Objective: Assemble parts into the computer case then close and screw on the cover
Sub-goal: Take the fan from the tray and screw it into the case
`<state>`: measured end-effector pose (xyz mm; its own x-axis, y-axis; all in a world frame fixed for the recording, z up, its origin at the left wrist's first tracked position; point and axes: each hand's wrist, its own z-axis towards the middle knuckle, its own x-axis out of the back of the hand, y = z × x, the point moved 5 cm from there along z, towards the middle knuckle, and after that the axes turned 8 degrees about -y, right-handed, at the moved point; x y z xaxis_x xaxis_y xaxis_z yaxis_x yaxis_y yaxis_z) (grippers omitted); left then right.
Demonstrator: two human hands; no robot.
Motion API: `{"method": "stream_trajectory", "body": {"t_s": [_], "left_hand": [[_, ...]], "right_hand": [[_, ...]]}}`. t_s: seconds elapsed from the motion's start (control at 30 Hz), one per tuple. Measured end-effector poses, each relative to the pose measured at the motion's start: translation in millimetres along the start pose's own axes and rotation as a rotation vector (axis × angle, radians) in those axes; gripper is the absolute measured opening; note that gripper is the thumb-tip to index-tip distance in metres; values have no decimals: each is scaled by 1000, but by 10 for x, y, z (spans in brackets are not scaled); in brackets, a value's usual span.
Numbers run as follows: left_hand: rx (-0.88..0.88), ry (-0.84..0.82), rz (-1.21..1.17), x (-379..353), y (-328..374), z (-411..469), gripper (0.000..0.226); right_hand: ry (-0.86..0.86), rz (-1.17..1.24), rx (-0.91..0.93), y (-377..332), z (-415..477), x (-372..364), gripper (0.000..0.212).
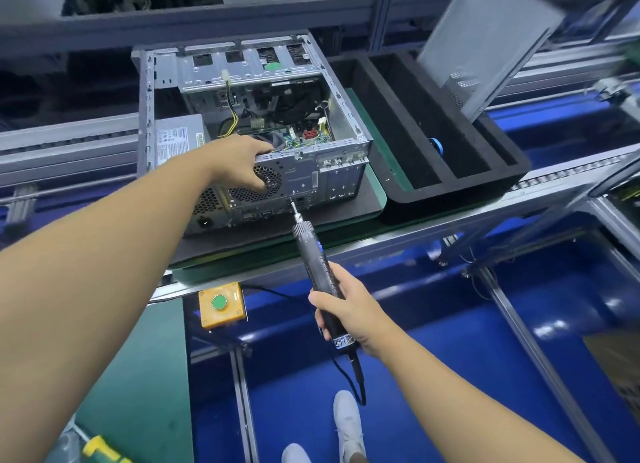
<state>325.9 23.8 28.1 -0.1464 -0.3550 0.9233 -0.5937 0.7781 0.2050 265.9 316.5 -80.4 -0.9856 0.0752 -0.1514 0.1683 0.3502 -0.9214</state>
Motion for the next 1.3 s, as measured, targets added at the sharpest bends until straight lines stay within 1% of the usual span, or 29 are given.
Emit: {"method": "stream_trajectory", "body": {"t_s": [0.27,0.33,0.43,0.47,0.53,0.63,0.7,0.73,0.77,0.83,0.93,1.03,1.13,1.17,1.23,1.3], "left_hand": [[52,-111,-76,-24,-21,49,83],[66,-197,-125,-17,-21,89,90],[116,-375,-193,-18,2,189,99],[129,-425,-210,-23,20,221,100],[151,-464,-257,-34,30,284,98],[200,-451,-296,-77,-21,336,86],[218,-431,-306,-101,-52,327,62],[211,-420,-300,-99,-47,313,53],[197,-406,-292,-88,-40,305,49],[174,-384,-265,-53,-26,284,50],[179,-361,-223,-22,-26,251,59],[188,-355,-195,-19,-30,230,72],[201,-363,-181,-42,-76,272,92],[207,-369,-172,-49,-72,273,95],[218,-369,-139,-43,-48,263,93],[211,-366,-125,-35,-7,225,75]], "right_hand": [[-19,11,-18,43,70,-7,31],[-17,10,-22,58,55,19,32],[-15,3,-26,81,29,52,31],[-14,7,-25,90,21,63,31],[-11,19,-28,115,11,82,31],[-9,28,-33,146,2,100,33],[-2,38,-33,150,4,106,35],[1,40,-33,146,7,108,35],[2,42,-32,140,12,107,34],[-1,41,-34,130,22,97,33],[-12,35,-39,109,43,64,34],[-19,37,-39,107,65,13,33],[-21,41,-36,106,89,-34,33],[-21,45,-34,104,96,-44,33],[-26,47,-29,91,112,-61,32],[-27,48,-26,71,124,-78,32]]}}
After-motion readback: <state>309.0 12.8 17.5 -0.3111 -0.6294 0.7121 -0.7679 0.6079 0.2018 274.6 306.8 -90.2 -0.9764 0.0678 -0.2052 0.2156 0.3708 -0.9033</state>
